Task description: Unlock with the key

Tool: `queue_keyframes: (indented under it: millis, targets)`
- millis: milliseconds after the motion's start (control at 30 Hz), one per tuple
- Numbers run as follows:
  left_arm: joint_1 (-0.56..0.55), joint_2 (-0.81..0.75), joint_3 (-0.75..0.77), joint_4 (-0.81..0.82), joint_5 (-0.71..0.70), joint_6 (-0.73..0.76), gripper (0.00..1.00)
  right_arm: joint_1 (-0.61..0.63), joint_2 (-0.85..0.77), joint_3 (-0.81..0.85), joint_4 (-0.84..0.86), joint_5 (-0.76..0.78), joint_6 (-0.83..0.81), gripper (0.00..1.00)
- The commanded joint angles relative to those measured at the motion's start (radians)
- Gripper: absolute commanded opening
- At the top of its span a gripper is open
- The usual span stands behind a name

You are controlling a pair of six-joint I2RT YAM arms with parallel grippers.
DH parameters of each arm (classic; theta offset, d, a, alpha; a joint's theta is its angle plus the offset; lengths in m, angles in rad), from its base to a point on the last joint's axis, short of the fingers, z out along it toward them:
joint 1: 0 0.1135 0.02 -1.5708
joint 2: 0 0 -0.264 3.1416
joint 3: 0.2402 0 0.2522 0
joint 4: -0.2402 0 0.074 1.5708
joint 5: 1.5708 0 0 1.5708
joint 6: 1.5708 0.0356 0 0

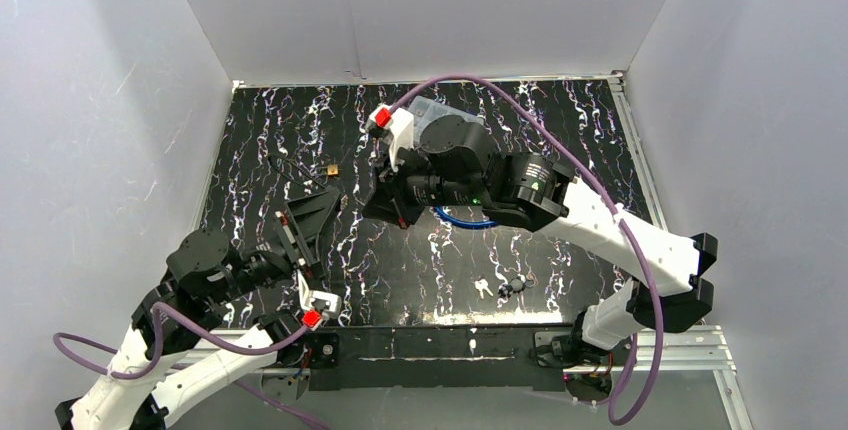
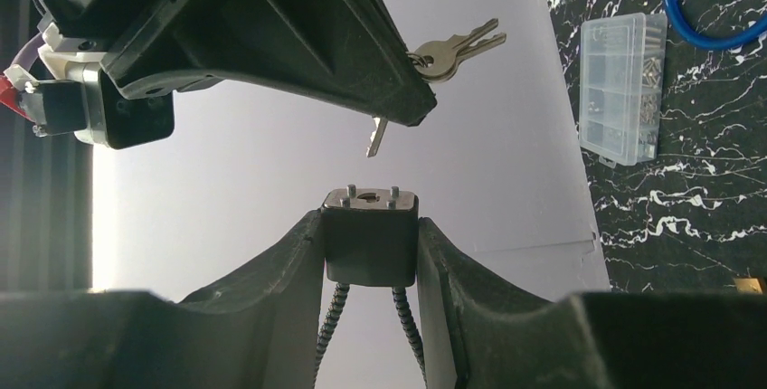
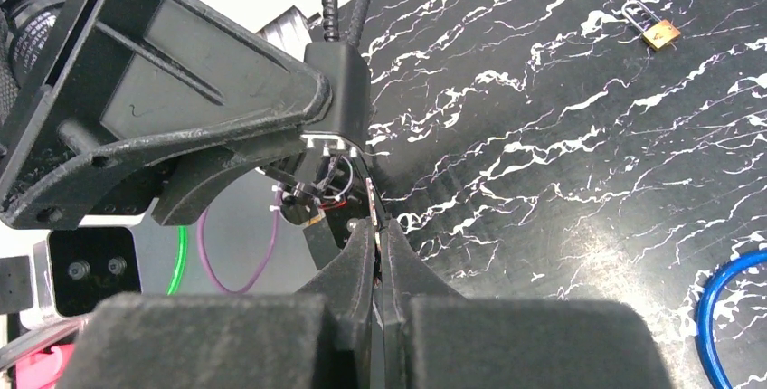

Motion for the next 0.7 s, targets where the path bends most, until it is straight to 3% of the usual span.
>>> queue_keyframes:
  millis: [0,367,667]
  targets:
    - [-0.004,0.012,0.036,0.042,0.049,-0.017,0.00,-0.005,-0.051,0.000,0.001,-0.015,-0.021,0.01]
    - [-0.004,0.004,0.052,0.104,0.134,-0.079,0.00,-0.004,-0.061,0.013,-0.019,-0.069,-0.039,0.01]
    - [-0.004,0.055,0.186,0.160,0.217,-0.328,0.00,-0.016,-0.247,-0.150,0.003,-0.007,-0.131,0.01]
